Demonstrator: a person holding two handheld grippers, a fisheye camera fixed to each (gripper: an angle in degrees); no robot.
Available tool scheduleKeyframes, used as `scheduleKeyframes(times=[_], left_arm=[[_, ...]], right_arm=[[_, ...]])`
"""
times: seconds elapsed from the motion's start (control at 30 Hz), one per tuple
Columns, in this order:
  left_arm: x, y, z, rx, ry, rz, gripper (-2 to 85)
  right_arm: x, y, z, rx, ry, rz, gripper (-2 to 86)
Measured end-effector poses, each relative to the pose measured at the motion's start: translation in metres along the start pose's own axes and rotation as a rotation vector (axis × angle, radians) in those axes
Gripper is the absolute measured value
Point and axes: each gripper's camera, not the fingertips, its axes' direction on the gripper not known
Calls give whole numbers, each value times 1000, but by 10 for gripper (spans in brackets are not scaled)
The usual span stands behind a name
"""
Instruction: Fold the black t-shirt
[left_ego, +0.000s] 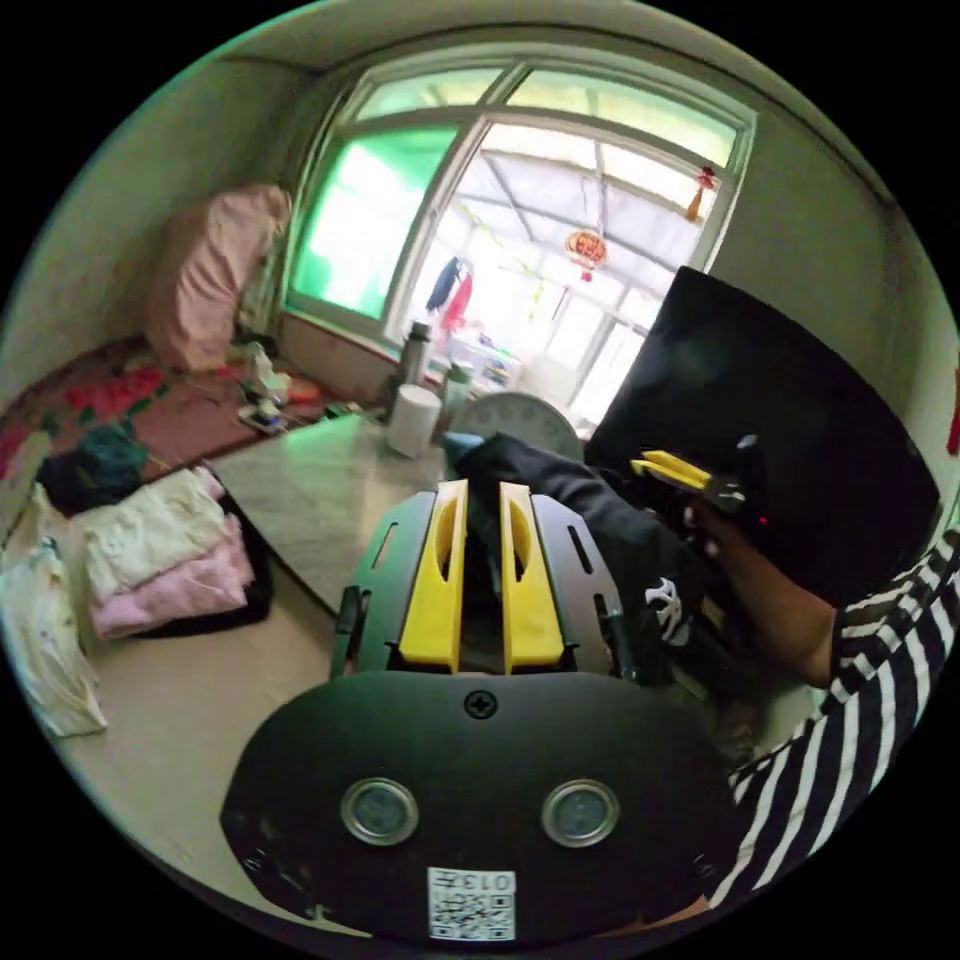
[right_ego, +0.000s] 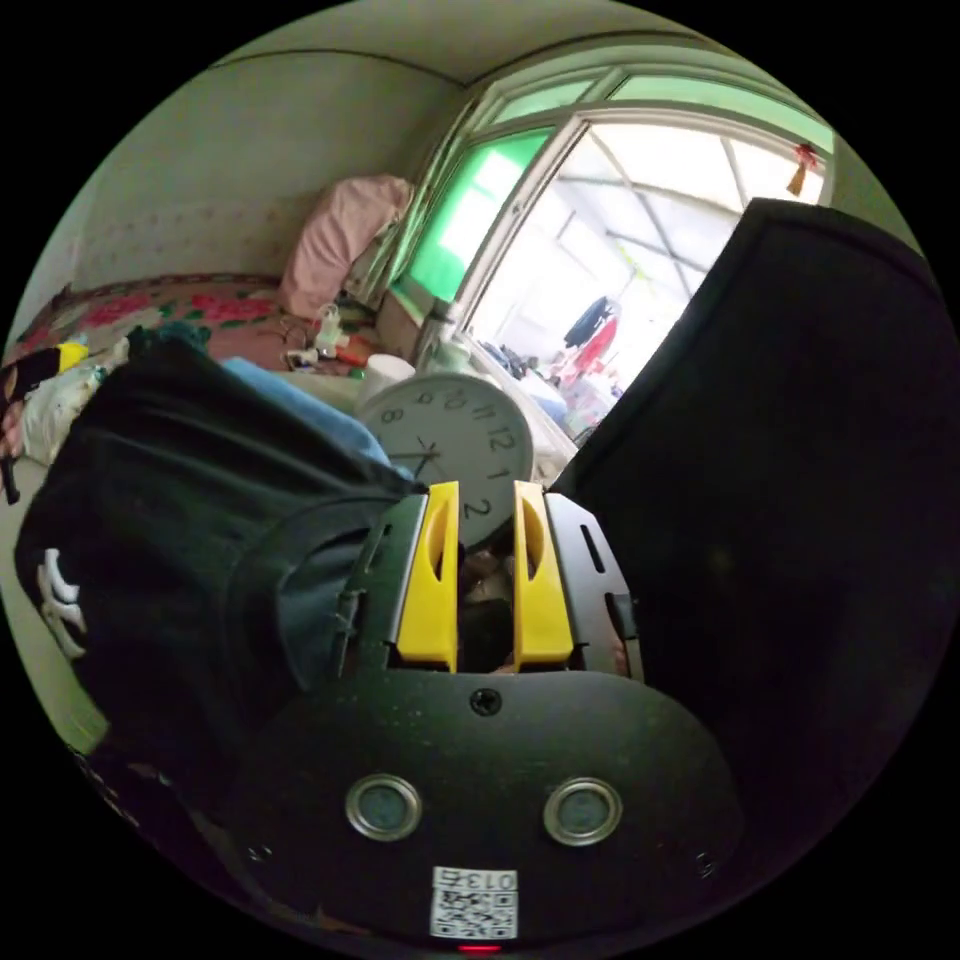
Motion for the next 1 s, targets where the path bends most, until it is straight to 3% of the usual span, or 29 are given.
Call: scheduleKeyframes(times=[0.07,0.23,0.33,0.47,0.63,0.83,1.0], left_arm=[[28,-7,-17,35,-74,125,20],[126,-13,30,-143,-176,480,0],[154,-1,74,-258,-205,567,-2],[159,15,92,-234,-215,570,-3],[150,23,106,-264,-208,516,-3],[92,21,75,-263,-7,325,-4],[-7,108,-11,-277,-42,126,-4]], right_arm=[[1,-6,-37,70,-38,-9,68],[-65,-16,-83,194,-217,-125,13],[-103,-19,-68,112,-249,-167,4],[-153,-15,-26,-81,-189,-305,2],[-187,-9,-27,-38,-128,-293,0],[-228,-17,-37,-9,-41,-337,-1],[-240,-27,-121,276,-7,-153,-2]])
